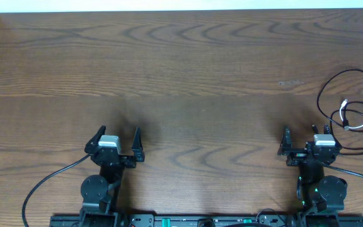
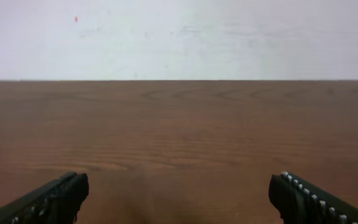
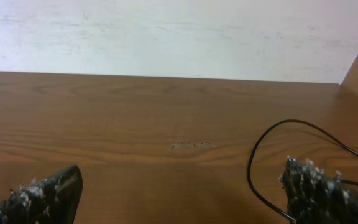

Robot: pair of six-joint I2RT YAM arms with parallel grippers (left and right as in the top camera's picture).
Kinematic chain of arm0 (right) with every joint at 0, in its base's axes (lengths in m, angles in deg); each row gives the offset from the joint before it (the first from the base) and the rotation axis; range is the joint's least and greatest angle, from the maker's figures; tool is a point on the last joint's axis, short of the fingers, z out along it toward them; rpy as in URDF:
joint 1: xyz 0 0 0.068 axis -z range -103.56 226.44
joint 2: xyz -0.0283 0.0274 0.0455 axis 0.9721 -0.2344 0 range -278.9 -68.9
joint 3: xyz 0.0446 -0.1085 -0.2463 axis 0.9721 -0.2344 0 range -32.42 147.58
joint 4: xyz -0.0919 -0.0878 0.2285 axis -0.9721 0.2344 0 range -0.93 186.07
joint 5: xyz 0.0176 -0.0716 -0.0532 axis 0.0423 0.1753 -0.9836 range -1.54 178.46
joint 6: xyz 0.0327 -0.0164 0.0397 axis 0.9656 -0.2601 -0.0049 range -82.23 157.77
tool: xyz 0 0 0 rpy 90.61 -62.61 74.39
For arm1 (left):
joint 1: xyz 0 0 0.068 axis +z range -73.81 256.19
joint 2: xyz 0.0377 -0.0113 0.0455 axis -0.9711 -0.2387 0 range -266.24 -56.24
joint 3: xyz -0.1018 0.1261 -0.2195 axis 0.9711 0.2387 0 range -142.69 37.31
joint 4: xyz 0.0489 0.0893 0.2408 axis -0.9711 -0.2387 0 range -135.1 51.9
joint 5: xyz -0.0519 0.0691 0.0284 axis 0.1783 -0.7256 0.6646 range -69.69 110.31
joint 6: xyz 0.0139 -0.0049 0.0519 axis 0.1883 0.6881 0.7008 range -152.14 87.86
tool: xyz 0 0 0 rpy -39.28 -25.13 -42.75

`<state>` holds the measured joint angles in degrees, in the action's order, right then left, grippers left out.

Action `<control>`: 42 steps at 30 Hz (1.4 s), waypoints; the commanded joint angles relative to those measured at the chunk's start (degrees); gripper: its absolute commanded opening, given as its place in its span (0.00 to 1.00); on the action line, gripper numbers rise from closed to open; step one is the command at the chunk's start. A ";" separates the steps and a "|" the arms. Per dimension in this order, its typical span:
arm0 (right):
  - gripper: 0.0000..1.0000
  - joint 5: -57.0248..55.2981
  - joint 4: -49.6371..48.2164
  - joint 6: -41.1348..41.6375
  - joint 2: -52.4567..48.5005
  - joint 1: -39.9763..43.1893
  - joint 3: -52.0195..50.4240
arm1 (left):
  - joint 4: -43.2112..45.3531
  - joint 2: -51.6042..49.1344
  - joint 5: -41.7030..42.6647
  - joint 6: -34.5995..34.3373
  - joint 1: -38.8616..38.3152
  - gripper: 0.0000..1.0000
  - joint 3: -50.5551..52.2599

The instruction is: Untangle cables

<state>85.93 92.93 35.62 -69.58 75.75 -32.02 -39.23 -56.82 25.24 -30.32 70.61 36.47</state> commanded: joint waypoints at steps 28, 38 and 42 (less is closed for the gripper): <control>0.99 0.09 0.24 -0.70 0.35 0.33 -0.09 | -1.86 0.50 6.40 8.00 1.92 0.98 0.61; 0.99 0.09 0.22 -0.70 0.33 0.33 -0.09 | -1.86 0.37 6.40 8.00 1.92 0.98 0.61; 0.99 0.09 0.24 -0.70 0.33 0.33 -0.09 | -1.86 0.35 6.40 8.00 1.92 0.98 0.61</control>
<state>85.93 92.93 35.62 -69.58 75.75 -32.02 -38.90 -56.82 29.06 -23.08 72.33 36.41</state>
